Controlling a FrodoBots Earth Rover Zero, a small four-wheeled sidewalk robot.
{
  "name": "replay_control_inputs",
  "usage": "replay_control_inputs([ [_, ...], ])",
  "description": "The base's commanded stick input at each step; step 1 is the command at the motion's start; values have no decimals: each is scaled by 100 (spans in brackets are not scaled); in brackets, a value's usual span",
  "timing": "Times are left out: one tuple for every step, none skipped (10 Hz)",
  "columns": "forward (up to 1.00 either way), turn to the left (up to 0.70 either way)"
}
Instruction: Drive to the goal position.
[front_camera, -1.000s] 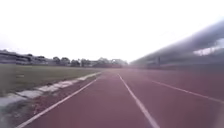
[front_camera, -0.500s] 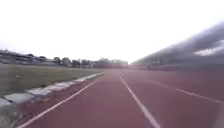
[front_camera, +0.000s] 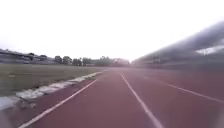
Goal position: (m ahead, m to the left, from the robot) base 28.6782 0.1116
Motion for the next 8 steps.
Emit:
replay_control_inputs([
  [70,0],
  [70,0],
  [70,0],
  [70,0],
  [70,0],
  [70,0],
  [70,0],
  [70,0],
])
